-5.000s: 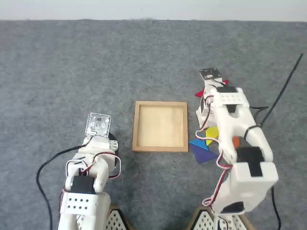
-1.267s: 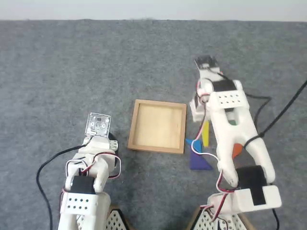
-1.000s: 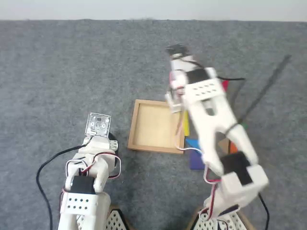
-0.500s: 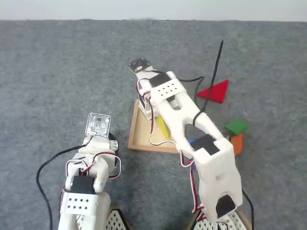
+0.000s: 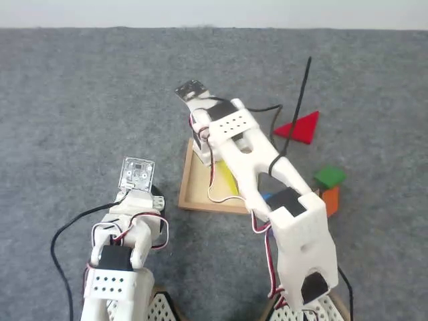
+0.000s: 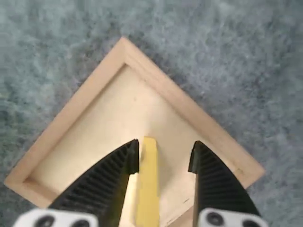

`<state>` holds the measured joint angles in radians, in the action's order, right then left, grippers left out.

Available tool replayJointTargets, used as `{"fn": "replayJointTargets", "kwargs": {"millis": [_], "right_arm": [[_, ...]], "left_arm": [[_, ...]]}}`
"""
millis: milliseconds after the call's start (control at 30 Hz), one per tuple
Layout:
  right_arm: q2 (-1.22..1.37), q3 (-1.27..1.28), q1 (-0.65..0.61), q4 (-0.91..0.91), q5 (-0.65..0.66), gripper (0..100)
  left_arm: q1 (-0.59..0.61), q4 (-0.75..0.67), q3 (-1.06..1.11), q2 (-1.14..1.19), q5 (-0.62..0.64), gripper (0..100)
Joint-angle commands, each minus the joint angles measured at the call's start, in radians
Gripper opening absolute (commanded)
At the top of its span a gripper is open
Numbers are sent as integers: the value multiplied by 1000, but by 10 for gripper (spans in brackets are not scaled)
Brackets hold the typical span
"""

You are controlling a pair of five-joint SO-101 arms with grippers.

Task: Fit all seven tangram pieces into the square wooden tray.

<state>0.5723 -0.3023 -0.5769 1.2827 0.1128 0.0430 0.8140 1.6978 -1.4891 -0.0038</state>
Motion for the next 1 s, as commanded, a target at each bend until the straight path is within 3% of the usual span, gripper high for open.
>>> {"fn": "replayJointTargets", "kwargs": {"millis": [0, 233, 600, 767, 967], "right_arm": [[-76, -77, 94, -7, 55, 176], [-97, -77, 173, -7, 86, 176], [-314, -26, 87, 143, 103, 156], [-599, 365, 84, -44, 104, 50], [-736, 847, 79, -348, 106, 41]], "left_arm": [[5, 2, -8, -12, 5, 15], [5, 2, -8, -12, 5, 15], [5, 2, -8, -12, 5, 15], [5, 2, -8, -12, 5, 15], [5, 2, -8, -12, 5, 15]]}}
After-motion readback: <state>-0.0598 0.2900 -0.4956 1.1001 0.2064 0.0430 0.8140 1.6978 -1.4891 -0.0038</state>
